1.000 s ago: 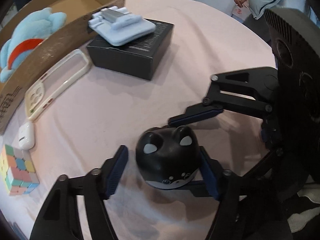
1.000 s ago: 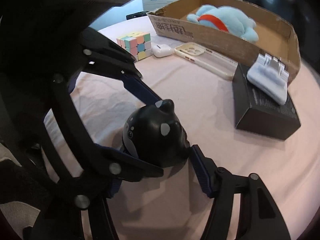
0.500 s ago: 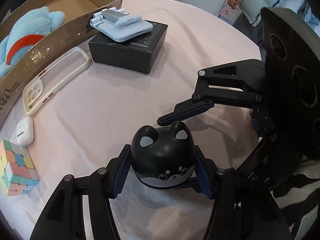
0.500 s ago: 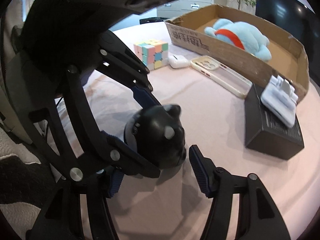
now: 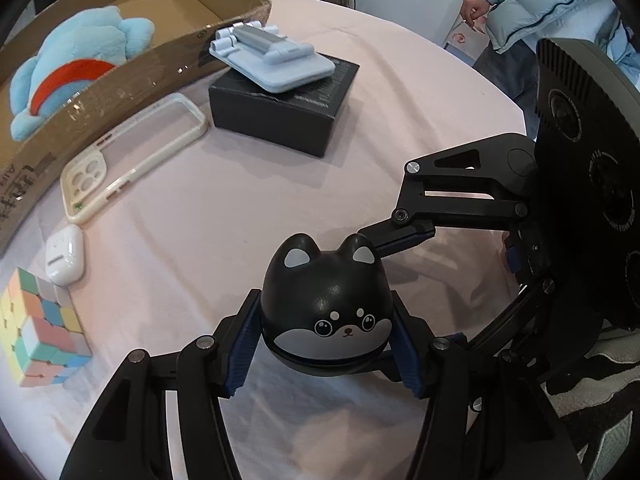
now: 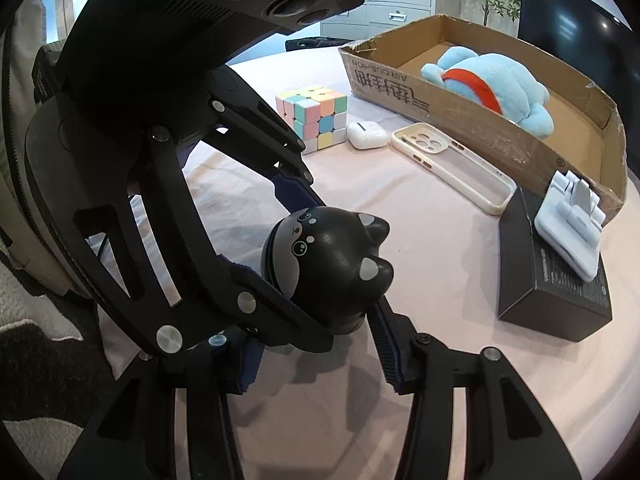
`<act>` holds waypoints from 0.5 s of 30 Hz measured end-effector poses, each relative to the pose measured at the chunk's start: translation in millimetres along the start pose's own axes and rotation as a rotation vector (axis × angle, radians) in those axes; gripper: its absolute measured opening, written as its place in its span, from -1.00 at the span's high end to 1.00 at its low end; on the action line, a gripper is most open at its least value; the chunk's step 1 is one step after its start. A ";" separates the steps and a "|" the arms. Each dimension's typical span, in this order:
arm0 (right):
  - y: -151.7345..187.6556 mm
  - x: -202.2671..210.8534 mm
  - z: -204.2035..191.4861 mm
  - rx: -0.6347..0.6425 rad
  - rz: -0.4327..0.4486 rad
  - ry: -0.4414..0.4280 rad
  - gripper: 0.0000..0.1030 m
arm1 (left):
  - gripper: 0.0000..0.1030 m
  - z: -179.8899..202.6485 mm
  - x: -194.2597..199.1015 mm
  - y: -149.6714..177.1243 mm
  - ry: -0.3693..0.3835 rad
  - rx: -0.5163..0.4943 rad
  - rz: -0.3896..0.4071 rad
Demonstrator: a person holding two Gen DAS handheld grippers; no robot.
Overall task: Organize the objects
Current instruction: 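Carry the cat figure into the box and open both grippers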
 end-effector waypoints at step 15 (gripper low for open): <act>-61.5 -9.7 25.4 0.111 0.054 0.035 0.18 | -0.12 -40.5 46.5 -38.6 -0.108 -0.068 0.059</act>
Point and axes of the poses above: each gripper's, at about its wrist camera, not at the fingertips, and x roughly against the way its jaws point, z to its right, y to its underside, the point moved 8 cm from there along -x, roughly the way its jaws point, and after that the axes turned 11 degrees about y, right-handed, at the moved point
